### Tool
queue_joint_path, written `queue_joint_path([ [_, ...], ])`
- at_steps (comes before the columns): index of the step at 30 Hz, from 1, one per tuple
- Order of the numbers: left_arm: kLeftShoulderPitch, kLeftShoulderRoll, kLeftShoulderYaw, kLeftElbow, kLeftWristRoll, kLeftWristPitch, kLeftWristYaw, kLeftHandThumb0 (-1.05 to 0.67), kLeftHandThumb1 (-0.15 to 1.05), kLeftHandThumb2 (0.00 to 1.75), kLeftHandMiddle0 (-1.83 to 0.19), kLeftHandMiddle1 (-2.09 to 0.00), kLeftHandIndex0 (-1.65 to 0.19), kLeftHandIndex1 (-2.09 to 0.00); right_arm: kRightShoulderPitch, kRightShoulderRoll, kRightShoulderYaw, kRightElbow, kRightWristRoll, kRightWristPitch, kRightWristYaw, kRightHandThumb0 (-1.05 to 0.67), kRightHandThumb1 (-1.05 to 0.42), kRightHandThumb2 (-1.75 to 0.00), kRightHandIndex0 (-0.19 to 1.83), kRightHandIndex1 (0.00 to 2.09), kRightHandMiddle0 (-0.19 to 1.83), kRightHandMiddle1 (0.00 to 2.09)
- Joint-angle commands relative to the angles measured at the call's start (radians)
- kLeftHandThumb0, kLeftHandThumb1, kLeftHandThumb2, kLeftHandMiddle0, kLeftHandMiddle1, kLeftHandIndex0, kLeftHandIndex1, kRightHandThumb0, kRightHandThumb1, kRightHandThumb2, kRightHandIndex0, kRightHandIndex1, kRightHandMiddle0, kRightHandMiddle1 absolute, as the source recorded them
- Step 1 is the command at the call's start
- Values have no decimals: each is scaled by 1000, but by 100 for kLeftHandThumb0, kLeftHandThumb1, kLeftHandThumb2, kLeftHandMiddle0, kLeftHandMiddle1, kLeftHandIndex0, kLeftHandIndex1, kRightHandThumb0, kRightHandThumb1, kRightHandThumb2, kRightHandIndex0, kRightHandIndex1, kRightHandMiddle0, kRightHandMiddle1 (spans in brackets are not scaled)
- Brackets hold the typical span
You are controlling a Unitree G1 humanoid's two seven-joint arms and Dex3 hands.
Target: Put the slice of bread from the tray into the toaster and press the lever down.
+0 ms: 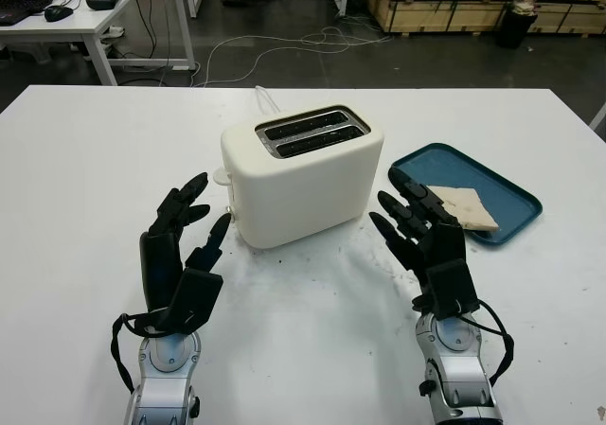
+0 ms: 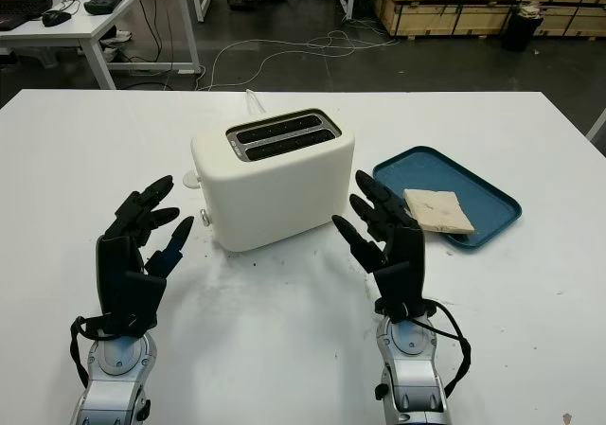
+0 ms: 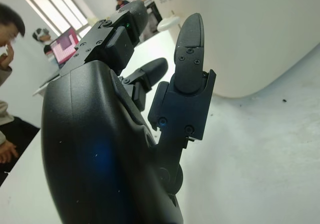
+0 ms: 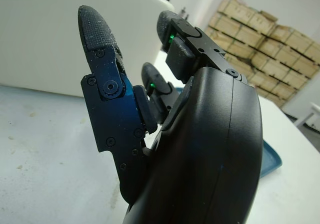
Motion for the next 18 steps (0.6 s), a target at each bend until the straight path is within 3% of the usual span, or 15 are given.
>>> queue_joint_path([
  [1,-6,-1,-3,9,-5,-25,0,-44,92,23,-27,-105,-52,-27,-12,2,-3,-5,7,11,-3,-61,-85,0,70,1,64,0],
  [14,-12,-8,-12,9,4,-18,-3,-47,92,20,-30,-108,-53,-29,1,-3,4,-33,7,21,9,-63,-85,0,70,0,65,0],
  [18,-13,-5,-14,10,4,-21,-5,-49,92,21,-30,-108,-53,-29,23,-38,-3,-63,-28,-70,8,-61,-83,0,69,0,65,0],
])
